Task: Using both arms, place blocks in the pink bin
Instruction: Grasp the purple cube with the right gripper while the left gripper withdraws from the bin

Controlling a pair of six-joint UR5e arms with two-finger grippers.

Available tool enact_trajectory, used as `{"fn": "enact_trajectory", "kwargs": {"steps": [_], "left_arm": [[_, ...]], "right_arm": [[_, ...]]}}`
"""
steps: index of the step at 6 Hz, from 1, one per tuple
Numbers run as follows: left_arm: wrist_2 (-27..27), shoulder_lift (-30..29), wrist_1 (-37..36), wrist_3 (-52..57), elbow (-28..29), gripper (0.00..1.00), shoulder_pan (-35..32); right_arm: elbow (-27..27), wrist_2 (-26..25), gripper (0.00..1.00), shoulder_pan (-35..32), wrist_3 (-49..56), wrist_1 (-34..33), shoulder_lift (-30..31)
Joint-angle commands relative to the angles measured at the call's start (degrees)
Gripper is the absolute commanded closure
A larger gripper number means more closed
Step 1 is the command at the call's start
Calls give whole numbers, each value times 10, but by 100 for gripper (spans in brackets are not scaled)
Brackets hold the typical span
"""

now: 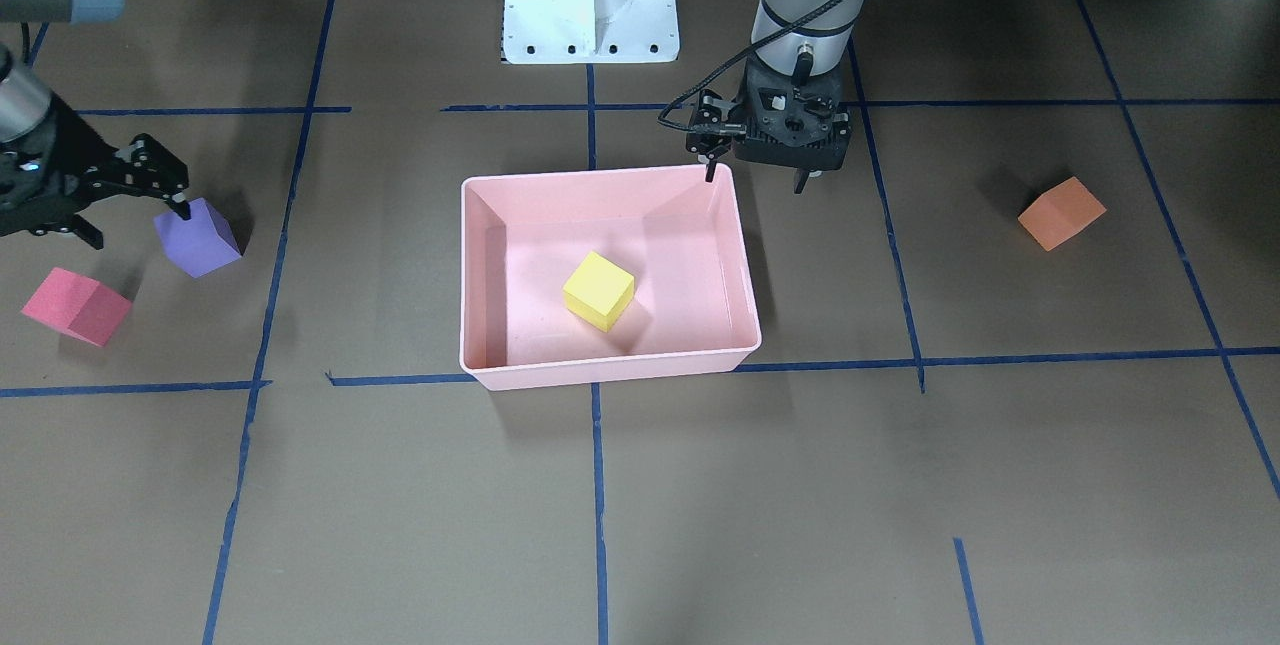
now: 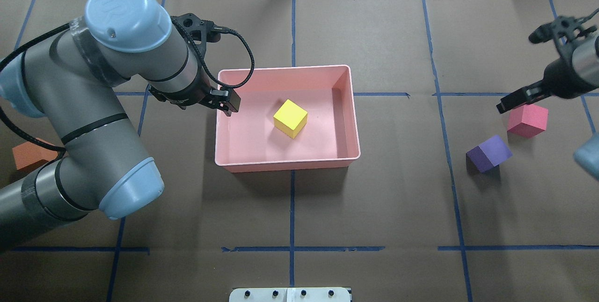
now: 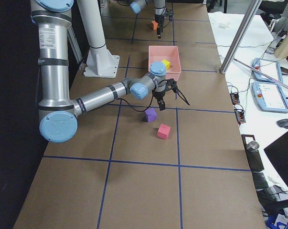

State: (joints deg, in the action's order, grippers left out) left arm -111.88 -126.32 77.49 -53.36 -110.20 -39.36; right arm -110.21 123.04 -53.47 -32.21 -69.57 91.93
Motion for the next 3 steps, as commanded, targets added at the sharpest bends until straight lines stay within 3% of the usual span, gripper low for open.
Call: {"fn": "enact_trajectory", "kwargs": {"steps": [1,3], "left_arm": [[0,0,0,0,0,0,0],[0,0,0,0,0,0,0]], "right_arm": [[16,-17,0,36,-10,26,21],[47,-19,0,54,-6,26,13]]}}
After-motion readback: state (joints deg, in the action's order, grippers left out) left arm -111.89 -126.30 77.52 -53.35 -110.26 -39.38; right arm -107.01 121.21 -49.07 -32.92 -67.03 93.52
